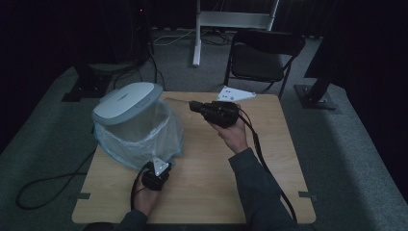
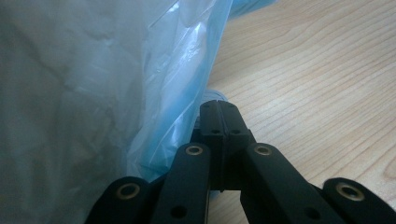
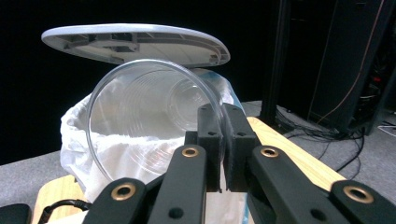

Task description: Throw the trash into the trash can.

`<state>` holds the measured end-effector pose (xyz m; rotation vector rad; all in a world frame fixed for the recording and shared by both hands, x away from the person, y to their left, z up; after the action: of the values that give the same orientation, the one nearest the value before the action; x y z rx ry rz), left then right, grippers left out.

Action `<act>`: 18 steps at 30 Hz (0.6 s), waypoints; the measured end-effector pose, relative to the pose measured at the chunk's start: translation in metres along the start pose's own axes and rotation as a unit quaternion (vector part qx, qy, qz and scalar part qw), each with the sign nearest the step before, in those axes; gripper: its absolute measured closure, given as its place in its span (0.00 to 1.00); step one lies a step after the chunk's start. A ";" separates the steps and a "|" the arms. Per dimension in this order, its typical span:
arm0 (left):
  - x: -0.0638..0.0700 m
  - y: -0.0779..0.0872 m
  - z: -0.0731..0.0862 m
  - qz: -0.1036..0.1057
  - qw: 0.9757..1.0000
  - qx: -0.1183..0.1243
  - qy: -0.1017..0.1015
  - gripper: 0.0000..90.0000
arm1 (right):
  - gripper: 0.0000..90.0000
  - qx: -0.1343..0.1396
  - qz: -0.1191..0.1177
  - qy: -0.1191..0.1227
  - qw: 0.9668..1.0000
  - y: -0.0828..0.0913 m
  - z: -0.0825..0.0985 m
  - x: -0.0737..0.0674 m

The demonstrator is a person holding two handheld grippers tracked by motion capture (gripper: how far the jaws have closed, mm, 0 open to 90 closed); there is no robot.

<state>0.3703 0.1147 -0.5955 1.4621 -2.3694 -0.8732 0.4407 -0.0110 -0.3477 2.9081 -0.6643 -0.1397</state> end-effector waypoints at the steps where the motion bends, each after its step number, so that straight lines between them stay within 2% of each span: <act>1: 0.001 0.000 0.000 0.002 1.000 0.000 0.002 1.00 | 0.97 -0.001 -0.001 0.000 1.000 -0.001 0.000 -0.001; 18: 0.000 0.000 0.000 0.002 1.000 0.000 0.000 1.00 | 0.97 -0.005 -0.022 0.004 1.000 -0.020 -0.004 -0.011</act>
<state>0.3701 0.1146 -0.5957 1.4577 -2.3708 -0.8734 0.4396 0.0126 -0.3466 2.9125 -0.5982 -0.1366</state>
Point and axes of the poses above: each handheld gripper's, and its own axes: y roughly backward along the jaws, z roughly out of its underside, x roughly to its right, the point moved 10 cm from there along -y, roughly forward along the jaws, and after that the axes turned 1 degree about x, right-handed, at the moved point
